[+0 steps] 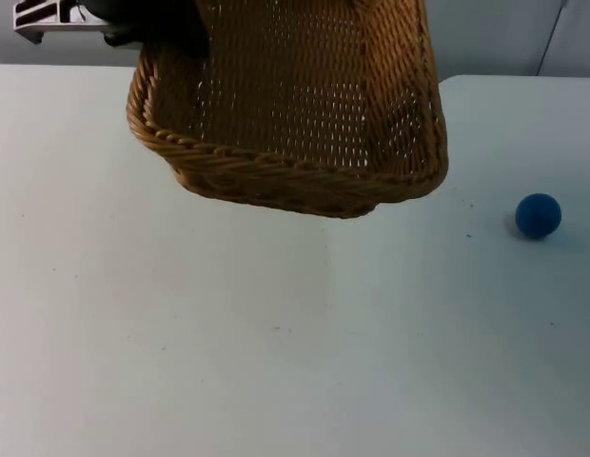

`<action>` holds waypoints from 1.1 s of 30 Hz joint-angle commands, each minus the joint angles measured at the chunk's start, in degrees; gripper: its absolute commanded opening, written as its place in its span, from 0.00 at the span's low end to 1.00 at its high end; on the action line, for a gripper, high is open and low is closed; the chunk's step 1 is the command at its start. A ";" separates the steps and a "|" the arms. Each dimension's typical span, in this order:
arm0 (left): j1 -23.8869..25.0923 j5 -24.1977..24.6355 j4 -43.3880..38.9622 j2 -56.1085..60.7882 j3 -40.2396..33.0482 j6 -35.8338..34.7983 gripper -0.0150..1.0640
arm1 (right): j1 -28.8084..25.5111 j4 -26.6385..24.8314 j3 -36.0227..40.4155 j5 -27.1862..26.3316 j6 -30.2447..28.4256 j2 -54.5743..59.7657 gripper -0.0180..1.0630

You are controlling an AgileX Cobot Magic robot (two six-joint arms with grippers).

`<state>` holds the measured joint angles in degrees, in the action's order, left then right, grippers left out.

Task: Pick up the basket with the left hand and place the ball into the basket with the right hand.

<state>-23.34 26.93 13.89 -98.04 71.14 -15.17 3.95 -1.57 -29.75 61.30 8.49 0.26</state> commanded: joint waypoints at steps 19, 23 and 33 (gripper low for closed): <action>0.42 -2.82 -2.27 -1.32 0.12 -1.66 0.01 | 0.03 12.31 -15.22 -23.56 1.22 46.72 0.71; 0.42 -2.82 -2.27 -1.33 0.12 -1.89 0.01 | 0.03 12.11 -17.28 -30.34 0.72 58.90 0.71; 0.42 -3.30 -2.27 -2.14 0.12 -1.89 0.01 | 0.03 9.90 -26.60 -37.20 0.35 82.64 0.71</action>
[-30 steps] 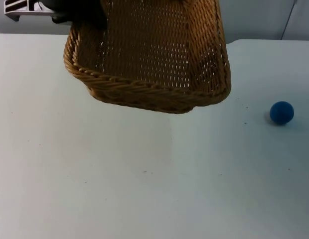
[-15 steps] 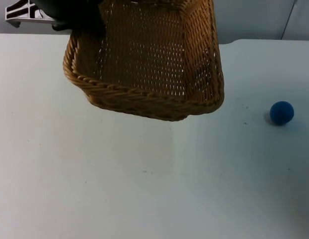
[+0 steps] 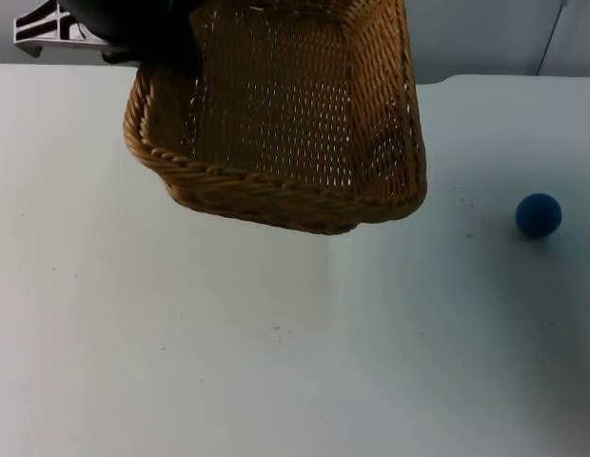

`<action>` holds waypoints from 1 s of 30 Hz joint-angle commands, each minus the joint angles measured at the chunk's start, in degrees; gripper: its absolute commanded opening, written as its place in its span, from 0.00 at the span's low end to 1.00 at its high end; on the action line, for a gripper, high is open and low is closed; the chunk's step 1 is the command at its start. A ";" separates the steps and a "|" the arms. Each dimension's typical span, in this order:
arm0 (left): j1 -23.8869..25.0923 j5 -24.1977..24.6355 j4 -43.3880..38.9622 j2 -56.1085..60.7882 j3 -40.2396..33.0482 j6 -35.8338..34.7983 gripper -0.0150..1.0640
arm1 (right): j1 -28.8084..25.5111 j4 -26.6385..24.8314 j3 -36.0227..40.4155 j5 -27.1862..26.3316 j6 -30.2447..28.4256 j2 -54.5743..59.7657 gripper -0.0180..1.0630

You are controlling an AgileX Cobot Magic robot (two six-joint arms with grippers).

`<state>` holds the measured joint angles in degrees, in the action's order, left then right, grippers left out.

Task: Pick up the basket with the left hand and place the ball into the basket with the right hand.

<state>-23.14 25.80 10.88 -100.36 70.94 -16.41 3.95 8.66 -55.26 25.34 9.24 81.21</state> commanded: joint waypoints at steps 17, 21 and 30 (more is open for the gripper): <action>0.22 -3.16 0.74 -0.38 0.33 -0.65 0.01 | 0.03 -11.95 -11.60 1.48 -9.74 25.27 0.71; 0.22 -3.39 0.74 -0.39 0.33 -0.77 0.01 | 0.03 -11.95 -13.42 2.61 -9.86 27.92 0.71; 0.79 -3.39 0.74 -0.39 0.33 -2.01 0.01 | 1.72 -16.43 -17.12 4.57 -14.29 32.59 0.69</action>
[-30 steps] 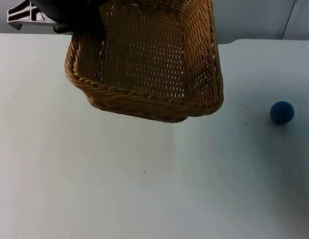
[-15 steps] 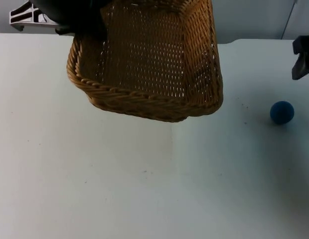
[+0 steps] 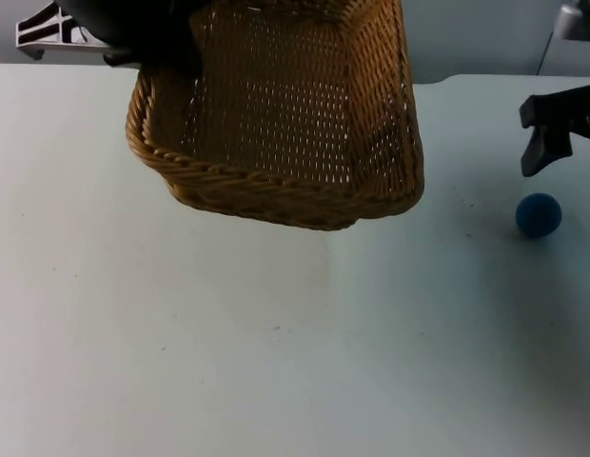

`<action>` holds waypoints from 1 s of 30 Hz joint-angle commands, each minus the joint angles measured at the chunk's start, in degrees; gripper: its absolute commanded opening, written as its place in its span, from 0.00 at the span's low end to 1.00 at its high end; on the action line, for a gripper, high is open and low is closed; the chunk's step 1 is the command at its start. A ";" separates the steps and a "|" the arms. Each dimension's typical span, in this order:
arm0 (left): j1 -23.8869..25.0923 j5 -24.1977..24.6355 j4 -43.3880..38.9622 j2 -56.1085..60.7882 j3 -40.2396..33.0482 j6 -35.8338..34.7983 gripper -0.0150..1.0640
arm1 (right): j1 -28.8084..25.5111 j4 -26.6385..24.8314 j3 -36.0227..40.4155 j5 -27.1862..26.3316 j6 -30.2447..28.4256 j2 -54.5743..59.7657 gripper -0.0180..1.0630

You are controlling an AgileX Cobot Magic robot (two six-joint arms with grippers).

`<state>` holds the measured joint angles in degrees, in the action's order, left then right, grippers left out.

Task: Pick up the basket with the left hand and place the ball into the basket with the right hand.

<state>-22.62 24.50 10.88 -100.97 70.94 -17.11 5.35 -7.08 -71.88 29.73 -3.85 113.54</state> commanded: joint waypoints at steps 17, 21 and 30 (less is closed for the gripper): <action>1.73 -1.56 1.39 -0.29 0.33 -1.34 0.01 | 1.80 4.28 -6.38 5.99 3.31 5.23 0.69; 1.73 -1.56 1.39 -0.29 0.33 -1.34 0.01 | 1.80 4.28 -6.27 6.35 3.31 6.60 0.69; 1.73 -1.43 1.37 -0.29 0.33 -1.34 0.01 | 1.80 4.28 -6.27 5.84 3.45 7.97 0.69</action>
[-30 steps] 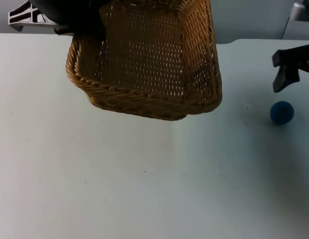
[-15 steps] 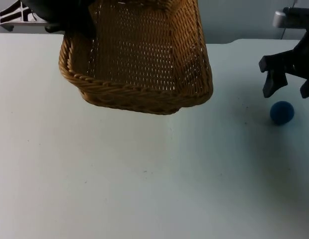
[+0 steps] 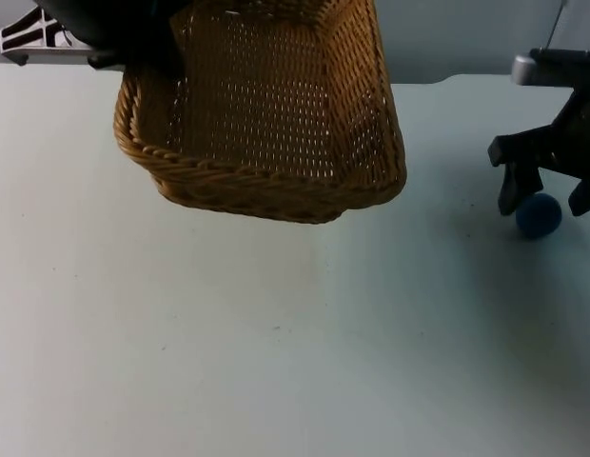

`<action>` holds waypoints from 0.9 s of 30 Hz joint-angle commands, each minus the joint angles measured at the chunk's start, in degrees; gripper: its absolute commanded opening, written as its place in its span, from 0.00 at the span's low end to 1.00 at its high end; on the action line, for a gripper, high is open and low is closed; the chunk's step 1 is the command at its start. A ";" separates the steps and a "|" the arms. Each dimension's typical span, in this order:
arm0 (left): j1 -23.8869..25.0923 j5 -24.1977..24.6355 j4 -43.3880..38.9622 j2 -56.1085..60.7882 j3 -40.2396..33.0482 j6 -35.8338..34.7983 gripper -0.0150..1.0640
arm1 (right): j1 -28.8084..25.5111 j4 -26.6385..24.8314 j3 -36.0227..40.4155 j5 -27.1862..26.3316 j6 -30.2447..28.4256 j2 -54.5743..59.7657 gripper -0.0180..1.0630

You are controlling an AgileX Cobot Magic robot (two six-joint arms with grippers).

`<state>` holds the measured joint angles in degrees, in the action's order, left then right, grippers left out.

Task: Pick up the basket with the left hand and place the ball into the basket with the right hand.

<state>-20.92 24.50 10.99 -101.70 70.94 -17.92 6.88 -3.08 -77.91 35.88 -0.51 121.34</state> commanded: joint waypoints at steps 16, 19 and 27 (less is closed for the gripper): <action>0.02 -1.73 1.26 0.44 0.33 -0.53 0.01 | 0.26 0.38 -0.35 -0.08 0.11 2.23 0.56; 0.02 -1.66 1.04 0.44 0.33 -0.53 0.01 | 0.26 0.85 -0.35 -0.18 0.51 2.23 0.32; 0.02 -1.66 1.04 0.44 0.33 -0.53 0.01 | 0.26 3.08 -0.35 0.08 3.45 1.80 0.14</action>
<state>-20.92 24.50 10.99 -101.70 70.94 -17.92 6.88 -0.67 -78.00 35.95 2.51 123.51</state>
